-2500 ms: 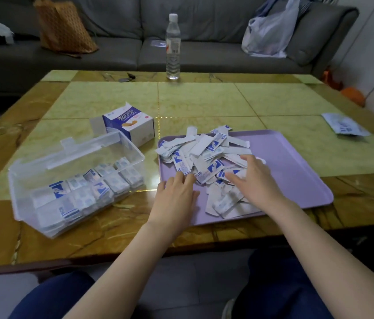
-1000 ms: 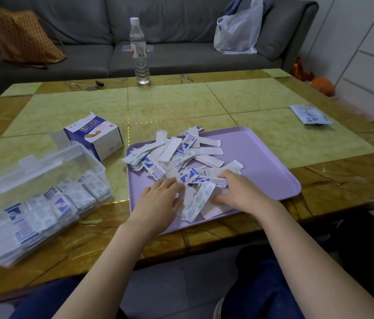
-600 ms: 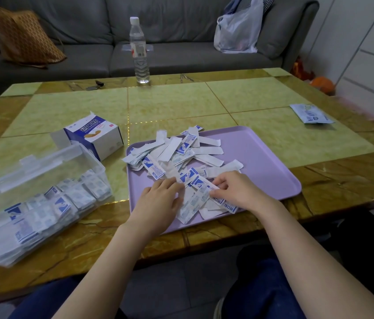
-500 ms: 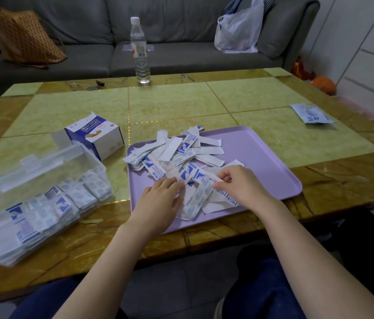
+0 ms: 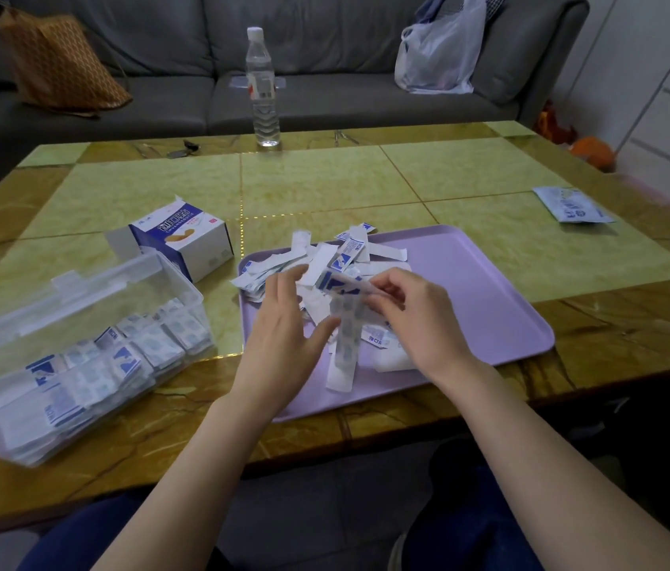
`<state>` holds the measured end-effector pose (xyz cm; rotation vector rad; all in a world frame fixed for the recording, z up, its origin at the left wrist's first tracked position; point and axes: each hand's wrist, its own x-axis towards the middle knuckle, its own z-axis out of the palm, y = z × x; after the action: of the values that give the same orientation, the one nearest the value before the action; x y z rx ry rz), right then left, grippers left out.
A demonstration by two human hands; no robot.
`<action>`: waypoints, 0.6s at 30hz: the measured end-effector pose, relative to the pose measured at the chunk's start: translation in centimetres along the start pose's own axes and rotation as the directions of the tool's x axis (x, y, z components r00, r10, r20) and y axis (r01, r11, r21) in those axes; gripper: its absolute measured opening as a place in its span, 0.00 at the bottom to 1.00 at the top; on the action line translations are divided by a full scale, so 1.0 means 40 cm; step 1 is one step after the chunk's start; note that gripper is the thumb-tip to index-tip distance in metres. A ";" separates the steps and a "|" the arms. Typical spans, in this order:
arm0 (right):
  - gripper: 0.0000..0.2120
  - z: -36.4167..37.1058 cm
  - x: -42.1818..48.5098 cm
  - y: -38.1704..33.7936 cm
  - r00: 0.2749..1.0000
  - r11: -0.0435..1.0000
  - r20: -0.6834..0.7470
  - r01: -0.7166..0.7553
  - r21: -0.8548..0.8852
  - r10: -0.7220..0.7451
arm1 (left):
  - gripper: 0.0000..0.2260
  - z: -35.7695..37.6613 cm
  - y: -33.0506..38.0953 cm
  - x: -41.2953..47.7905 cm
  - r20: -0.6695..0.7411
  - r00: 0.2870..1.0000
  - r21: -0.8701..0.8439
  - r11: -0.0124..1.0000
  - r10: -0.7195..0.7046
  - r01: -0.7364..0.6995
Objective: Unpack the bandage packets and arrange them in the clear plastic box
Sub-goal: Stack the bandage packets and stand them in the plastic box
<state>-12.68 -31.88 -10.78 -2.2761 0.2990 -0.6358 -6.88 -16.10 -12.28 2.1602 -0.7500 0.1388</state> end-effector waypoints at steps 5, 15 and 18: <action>0.03 0.046 -0.008 -0.008 0.978 0.986 0.155 0.153 -0.065 -0.142 | 0.21 -0.010 -0.007 -0.006 0.051 0.994 0.118 0.988 0.093 -0.099; 0.23 0.064 -0.029 -0.021 0.882 0.968 0.470 0.152 -0.202 -0.041 | 0.12 -0.020 -0.051 -0.005 0.097 0.992 0.143 0.988 -0.079 0.065; 0.29 0.065 -0.033 -0.030 0.878 0.934 0.476 0.201 -0.296 -0.038 | 0.08 -0.017 -0.059 -0.005 0.071 0.994 0.097 0.992 -0.085 0.078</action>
<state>-12.39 -28.96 -11.96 -2.7087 0.0266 -0.0784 -5.63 -14.36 -13.51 2.2929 -0.7087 0.0512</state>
